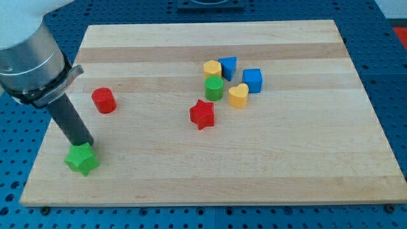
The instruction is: Move your arm closer to the red circle
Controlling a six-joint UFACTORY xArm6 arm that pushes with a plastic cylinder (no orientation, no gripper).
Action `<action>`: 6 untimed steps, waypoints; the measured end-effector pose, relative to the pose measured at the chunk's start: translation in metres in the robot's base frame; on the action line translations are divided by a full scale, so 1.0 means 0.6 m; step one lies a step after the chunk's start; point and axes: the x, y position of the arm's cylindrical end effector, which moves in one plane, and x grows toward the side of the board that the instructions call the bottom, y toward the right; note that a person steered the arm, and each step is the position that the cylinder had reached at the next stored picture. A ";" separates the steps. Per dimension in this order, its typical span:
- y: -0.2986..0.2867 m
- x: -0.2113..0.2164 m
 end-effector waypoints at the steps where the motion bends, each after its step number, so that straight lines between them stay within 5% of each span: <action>1: 0.023 -0.036; 3: 0.138 -0.126; 6: 0.074 -0.223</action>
